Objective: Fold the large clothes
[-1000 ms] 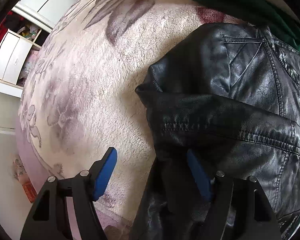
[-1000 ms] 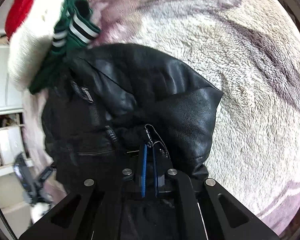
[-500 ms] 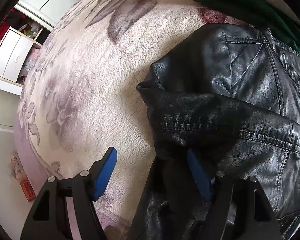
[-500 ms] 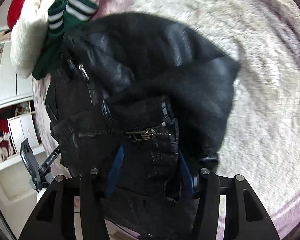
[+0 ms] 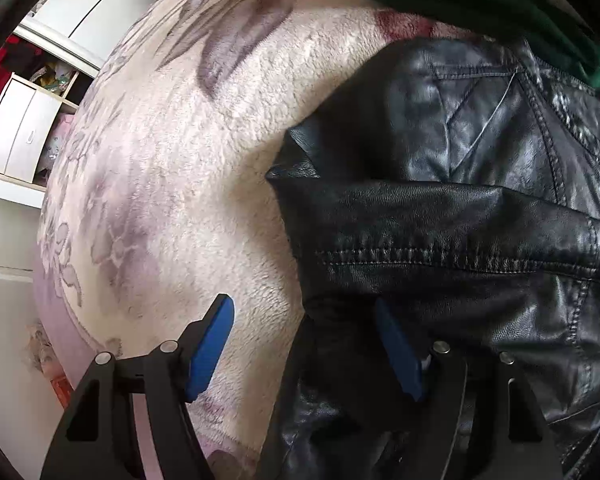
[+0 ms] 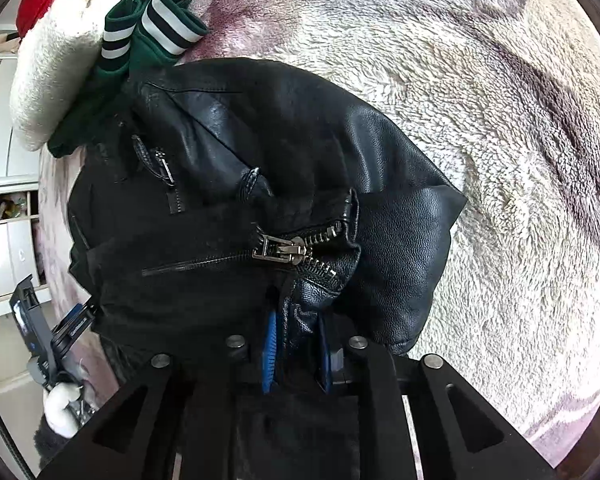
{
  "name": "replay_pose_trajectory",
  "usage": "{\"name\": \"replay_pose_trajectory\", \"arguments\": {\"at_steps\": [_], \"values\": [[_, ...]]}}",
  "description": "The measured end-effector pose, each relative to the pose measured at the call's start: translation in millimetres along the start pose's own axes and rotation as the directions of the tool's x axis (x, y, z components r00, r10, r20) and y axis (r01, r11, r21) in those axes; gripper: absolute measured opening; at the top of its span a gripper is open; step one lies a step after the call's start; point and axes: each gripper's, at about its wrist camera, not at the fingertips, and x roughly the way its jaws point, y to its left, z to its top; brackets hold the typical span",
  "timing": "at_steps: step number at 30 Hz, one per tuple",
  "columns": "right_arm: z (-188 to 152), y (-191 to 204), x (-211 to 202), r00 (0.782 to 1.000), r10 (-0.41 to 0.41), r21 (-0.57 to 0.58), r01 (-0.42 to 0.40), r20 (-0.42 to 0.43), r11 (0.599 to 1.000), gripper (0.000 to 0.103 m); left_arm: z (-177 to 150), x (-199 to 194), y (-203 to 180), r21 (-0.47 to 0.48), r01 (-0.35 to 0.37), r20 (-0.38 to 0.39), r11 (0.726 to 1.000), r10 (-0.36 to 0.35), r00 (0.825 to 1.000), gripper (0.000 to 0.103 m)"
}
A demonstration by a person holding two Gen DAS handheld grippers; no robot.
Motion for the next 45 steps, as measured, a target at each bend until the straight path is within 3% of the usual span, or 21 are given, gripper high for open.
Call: {"name": "replay_pose_trajectory", "arguments": {"at_steps": [2,5,7,9,13,17,18,19,21,26,31,35,38,41,44,45], "values": [[-5.9,-2.9,-22.3,0.999,-0.030,-0.007,0.030,0.036,1.000,0.036,-4.3,-14.7,5.7,-0.010,-0.004,0.026,1.000,0.004,1.000,0.072],[-25.0,-17.6,-51.1,0.995,-0.052,-0.021,0.054,0.081,0.998,0.040,-19.6,-37.5,16.8,-0.037,-0.030,0.058,0.999,0.032,0.998,0.072],[-41.8,-25.8,-54.0,0.998,-0.044,-0.027,0.045,0.055,0.999,0.041,-36.6,-50.9,25.6,-0.070,-0.043,0.061,0.997,0.047,0.997,0.072],[-68.0,-38.1,-42.5,0.996,-0.084,-0.055,0.082,-0.034,0.995,0.041,-53.9,-56.9,33.8,-0.099,-0.065,0.052,0.993,0.070,0.996,0.072],[-101.8,-50.9,-10.9,0.984,-0.121,-0.117,0.106,-0.130,0.987,0.041,-98.1,-36.9,45.8,-0.144,-0.119,-0.048,0.982,0.113,0.992,0.072],[-109.4,-48.9,25.8,0.983,-0.142,-0.172,0.120,-0.119,0.978,0.041,-127.9,8.9,45.8,-0.136,-0.150,-0.161,0.979,0.127,0.979,0.072],[-109.2,-48.6,31.1,0.983,-0.158,-0.175,0.139,-0.097,0.975,0.041,-133.4,19.0,45.3,-0.114,-0.164,-0.171,0.980,0.143,0.975,0.075],[-109.2,-52.5,34.5,0.980,-0.183,-0.148,0.170,-0.075,0.974,0.043,-135.8,22.9,46.4,-0.112,-0.160,-0.156,0.981,0.141,0.978,0.087],[-109.7,-58.8,36.8,0.982,-0.179,-0.061,0.175,-0.063,0.983,0.043,-136.4,24.5,48.9,-0.089,-0.217,-0.134,0.972,0.204,0.970,0.101],[-124.4,-46.5,30.0,0.958,-0.286,-0.063,0.284,-0.029,0.957,0.043,-135.8,21.0,60.0,-0.084,-0.174,-0.120,0.981,0.163,0.979,0.102],[-147.1,-48.2,13.2,0.978,-0.176,-0.001,0.177,-0.115,0.984,0.046,-154.9,-8.7,98.3,-0.186,-0.082,-0.108,0.979,0.062,0.992,0.102],[-183.5,-57.3,19.1,0.972,-0.165,0.013,0.170,-0.168,0.985,0.046,-180.1,5.2,105.7,-0.160,-0.029,-0.155,0.987,0.004,0.988,0.102],[-214.6,-91.1,32.6,0.961,-0.160,0.097,0.185,-0.225,0.978,0.046,-198.2,26.7,101.0,-0.111,-0.049,-0.154,0.993,0.032,0.987,0.103],[-229.9,-111.4,30.8,0.975,-0.092,0.199,0.133,-0.203,0.971,0.047,-194.4,31.0,99.1,-0.069,-0.057,-0.136,0.996,0.047,0.990,0.103],[-237.8,-129.6,25.7,0.976,-0.077,0.232,0.124,-0.203,0.965,0.047,-192.1,31.0,95.9,-0.050,-0.066,-0.128,0.997,0.060,0.990,0.103],[-243.2,-137.9,24.6,0.980,-0.026,0.268,0.080,-0.196,0.960,0.046,-191.9,31.6,96.9,-0.054,-0.063,-0.129,0.997,0.055,0.990,0.103]]}}
